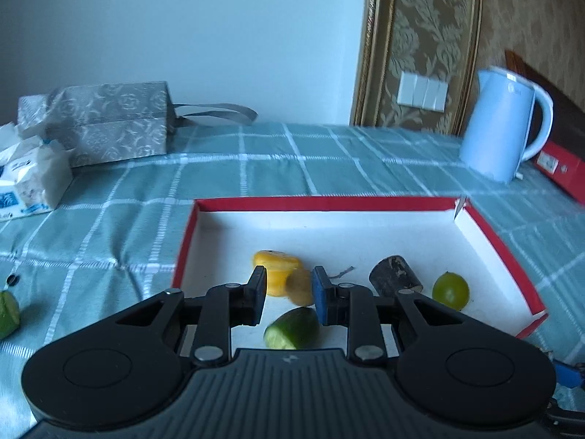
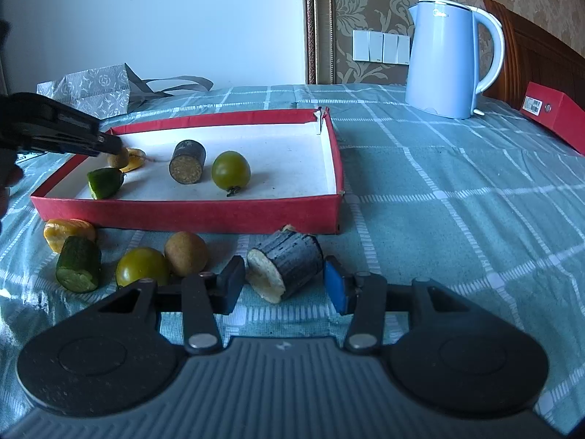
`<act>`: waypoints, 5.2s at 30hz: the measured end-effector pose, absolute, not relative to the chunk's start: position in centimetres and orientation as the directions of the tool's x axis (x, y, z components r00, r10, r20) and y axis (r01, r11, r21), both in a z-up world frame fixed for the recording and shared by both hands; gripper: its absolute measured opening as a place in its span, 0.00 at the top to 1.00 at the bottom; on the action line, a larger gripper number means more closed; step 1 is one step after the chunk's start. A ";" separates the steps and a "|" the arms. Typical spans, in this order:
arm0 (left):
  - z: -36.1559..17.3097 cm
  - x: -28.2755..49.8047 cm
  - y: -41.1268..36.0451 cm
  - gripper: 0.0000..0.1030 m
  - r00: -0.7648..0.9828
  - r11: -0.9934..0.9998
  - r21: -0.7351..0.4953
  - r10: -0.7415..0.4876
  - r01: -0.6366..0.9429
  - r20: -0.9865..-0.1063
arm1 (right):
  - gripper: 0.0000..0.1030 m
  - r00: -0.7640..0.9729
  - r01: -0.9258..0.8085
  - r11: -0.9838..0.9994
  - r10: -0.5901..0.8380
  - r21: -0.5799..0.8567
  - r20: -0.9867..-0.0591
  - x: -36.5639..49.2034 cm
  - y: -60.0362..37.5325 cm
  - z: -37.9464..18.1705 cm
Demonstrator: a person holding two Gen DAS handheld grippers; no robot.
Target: Organize fruits
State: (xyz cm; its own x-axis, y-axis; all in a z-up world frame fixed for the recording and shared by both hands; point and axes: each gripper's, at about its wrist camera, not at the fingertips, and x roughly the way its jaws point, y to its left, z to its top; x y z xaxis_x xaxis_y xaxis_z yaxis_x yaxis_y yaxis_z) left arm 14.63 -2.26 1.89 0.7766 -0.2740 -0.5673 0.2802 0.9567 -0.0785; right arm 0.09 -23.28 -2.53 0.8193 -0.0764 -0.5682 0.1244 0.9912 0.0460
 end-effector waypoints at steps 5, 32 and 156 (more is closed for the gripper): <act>1.8 12.5 0.4 0.75 0.806 0.964 -0.129 -0.266 0.234 -0.528 | 0.55 0.818 0.125 0.991 -0.080 0.040 -0.569 0.1 -23.2 -2.5; -0.3 6.6 2.4 0.47 0.863 0.987 -0.024 -0.153 0.162 -0.482 | 0.58 0.833 0.107 0.992 -0.050 0.073 -0.551 -0.5 -23.7 -2.5; -1.6 6.5 -0.3 0.54 0.779 0.952 -0.113 -0.297 0.284 -0.552 | 0.00 0.947 -0.066 0.998 0.058 -0.014 -0.315 -2.3 -22.2 -0.6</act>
State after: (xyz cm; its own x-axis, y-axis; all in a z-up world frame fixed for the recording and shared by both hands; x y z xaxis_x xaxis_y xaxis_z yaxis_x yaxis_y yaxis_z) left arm 6.50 -0.29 -1.60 0.7788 -0.2974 -0.5524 0.2837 0.9523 -0.1127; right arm -2.33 -22.23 -0.55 0.9475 0.0580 -0.3146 -0.0658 0.9977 -0.0142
